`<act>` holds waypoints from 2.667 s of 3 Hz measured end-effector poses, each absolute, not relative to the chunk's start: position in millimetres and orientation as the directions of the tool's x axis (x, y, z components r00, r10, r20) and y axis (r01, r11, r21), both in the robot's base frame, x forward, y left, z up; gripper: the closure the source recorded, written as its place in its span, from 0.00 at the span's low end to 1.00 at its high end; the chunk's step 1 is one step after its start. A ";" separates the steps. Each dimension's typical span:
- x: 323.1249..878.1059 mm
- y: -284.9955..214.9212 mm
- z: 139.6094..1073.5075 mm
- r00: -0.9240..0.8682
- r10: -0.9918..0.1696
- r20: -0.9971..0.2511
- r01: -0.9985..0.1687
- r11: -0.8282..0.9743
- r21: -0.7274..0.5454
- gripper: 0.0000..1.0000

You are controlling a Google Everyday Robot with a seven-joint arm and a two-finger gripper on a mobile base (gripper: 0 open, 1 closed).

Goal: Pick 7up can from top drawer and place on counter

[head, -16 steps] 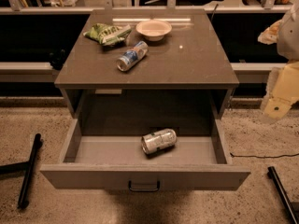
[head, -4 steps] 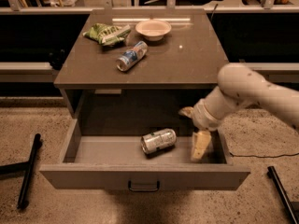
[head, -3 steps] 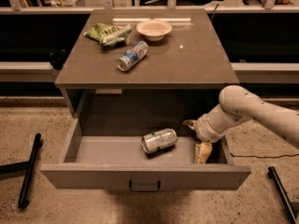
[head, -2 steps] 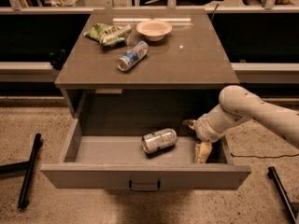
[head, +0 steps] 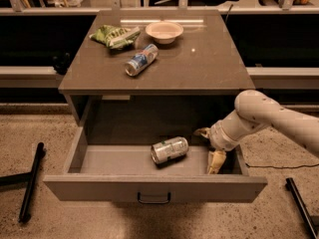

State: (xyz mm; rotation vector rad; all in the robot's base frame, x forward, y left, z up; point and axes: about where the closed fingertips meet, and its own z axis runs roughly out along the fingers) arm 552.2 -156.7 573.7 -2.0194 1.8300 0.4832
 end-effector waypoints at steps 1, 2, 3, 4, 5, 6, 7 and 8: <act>552.2 -156.7 582.6 0.097 -0.868 -0.487 -0.995 -0.087 -0.044 0.39; 552.2 -156.7 591.5 0.097 -0.868 -0.487 -0.995 -0.087 -0.044 0.16; 552.2 -156.6 595.5 0.097 -0.868 -0.487 -0.995 -0.087 -0.044 0.00; 558.0 -148.2 579.7 0.146 -0.872 -0.468 -0.989 -0.141 -0.047 0.00; 561.1 -137.9 569.7 0.192 -0.871 -0.453 -0.980 -0.191 -0.049 0.00; 561.3 -132.4 569.1 0.214 -0.869 -0.446 -0.976 -0.212 -0.056 0.00; 558.3 -118.4 575.7 0.262 -0.866 -0.427 -0.964 -0.251 -0.081 0.00; 556.7 -105.2 587.5 0.309 -0.858 -0.411 -0.951 -0.287 -0.117 0.00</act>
Offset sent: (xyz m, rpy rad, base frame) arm 0.0006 0.0008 0.0025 -0.0029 -0.0045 0.0270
